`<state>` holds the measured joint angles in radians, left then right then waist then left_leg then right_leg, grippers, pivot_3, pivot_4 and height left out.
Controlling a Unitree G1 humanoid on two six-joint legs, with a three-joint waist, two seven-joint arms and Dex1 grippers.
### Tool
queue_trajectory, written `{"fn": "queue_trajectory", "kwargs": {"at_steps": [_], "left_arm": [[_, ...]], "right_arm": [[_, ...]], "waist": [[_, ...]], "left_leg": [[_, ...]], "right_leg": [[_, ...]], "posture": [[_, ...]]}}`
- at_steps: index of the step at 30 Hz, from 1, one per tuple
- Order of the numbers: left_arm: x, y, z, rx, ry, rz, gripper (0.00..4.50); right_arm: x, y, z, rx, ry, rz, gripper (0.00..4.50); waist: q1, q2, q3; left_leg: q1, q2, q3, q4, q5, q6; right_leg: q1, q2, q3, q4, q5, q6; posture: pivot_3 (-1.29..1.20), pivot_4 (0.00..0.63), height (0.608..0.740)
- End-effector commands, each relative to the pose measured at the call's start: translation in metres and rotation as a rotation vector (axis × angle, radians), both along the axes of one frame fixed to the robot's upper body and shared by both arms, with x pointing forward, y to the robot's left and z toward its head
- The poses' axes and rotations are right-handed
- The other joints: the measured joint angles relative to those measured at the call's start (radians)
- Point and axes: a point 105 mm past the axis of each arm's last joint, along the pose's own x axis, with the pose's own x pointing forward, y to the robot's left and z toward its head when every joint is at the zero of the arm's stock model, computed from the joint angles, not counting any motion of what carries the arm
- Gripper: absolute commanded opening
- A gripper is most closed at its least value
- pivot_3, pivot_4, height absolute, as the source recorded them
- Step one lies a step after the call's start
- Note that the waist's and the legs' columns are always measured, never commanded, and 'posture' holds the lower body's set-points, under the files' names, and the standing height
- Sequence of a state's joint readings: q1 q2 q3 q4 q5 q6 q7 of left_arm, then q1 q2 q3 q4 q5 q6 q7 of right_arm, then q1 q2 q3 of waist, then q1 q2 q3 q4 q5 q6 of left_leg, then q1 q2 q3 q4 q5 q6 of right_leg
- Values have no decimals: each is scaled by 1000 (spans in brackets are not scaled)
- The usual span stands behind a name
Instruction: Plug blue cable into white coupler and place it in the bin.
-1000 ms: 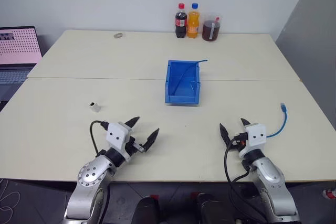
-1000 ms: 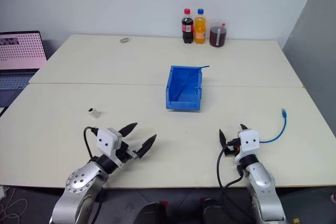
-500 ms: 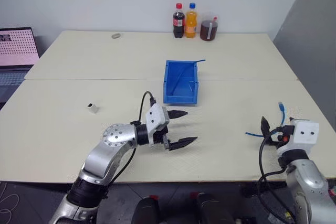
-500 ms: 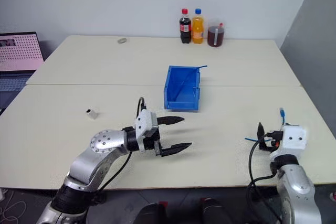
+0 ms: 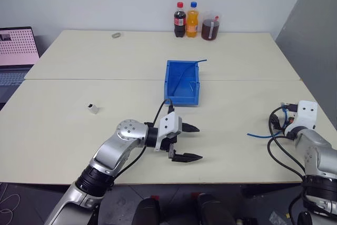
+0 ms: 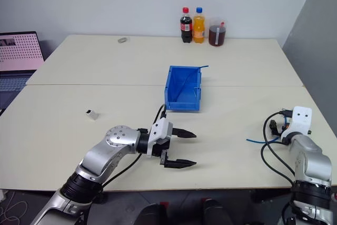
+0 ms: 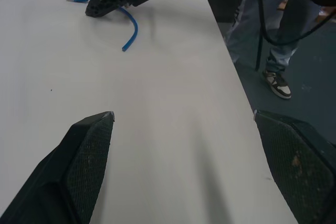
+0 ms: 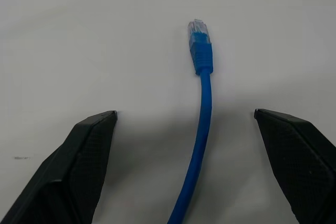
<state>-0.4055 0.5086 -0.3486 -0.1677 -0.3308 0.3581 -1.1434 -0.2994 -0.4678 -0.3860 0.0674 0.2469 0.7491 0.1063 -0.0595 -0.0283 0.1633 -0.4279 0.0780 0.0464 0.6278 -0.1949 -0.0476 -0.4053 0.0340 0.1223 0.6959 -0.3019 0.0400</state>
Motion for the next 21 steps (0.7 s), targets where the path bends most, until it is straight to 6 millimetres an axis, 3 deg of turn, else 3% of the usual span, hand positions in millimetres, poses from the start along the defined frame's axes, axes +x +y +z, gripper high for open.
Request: {"fn": "queue_trajectory", "kwargs": {"at_steps": [1, 5, 15, 18, 21], "left_arm": [[-1, -1, 11, -26, -53, 1, 4500], [-1, -1, 12, -21, -54, 4, 4500], [-4, 3, 10, -11, -42, -5, 4500], [-9, 11, 11, -15, -9, -7, 4500], [-16, 27, 14, -32, 54, 13, 4500]], "right_arm": [[6, -9, 14, -18, -51, -15, 3682], [8, -10, 17, 5, -69, -11, 2499], [6, -6, 24, 42, -103, 6, 18], [6, 1, 36, 20, -125, 78, 18], [1, 23, 52, -33, -119, 275, 18]], "waist": [[0, 0, 0], [0, 0, 0], [0, 0, 0], [-1, 0, 0], [0, 2, 1]], "left_leg": [[0, 0, 0, 0, 0, 0], [0, 0, 0, 0, 0, 0], [0, 0, 0, 0, 0, 0], [0, 0, 0, 0, 0, 0], [0, 0, 0, 0, 0, 0]], "right_leg": [[0, 0, 0, 0, 0, 0], [0, 0, 0, 0, 0, 1], [0, 0, 0, 0, 0, 1], [0, 0, 0, 0, 0, 1], [0, 0, 0, 0, 0, 1]], "posture": [[0, 150, 740], [0, 150, 740], [0, 150, 740], [0, 150, 740], [0, 150, 740]]}}
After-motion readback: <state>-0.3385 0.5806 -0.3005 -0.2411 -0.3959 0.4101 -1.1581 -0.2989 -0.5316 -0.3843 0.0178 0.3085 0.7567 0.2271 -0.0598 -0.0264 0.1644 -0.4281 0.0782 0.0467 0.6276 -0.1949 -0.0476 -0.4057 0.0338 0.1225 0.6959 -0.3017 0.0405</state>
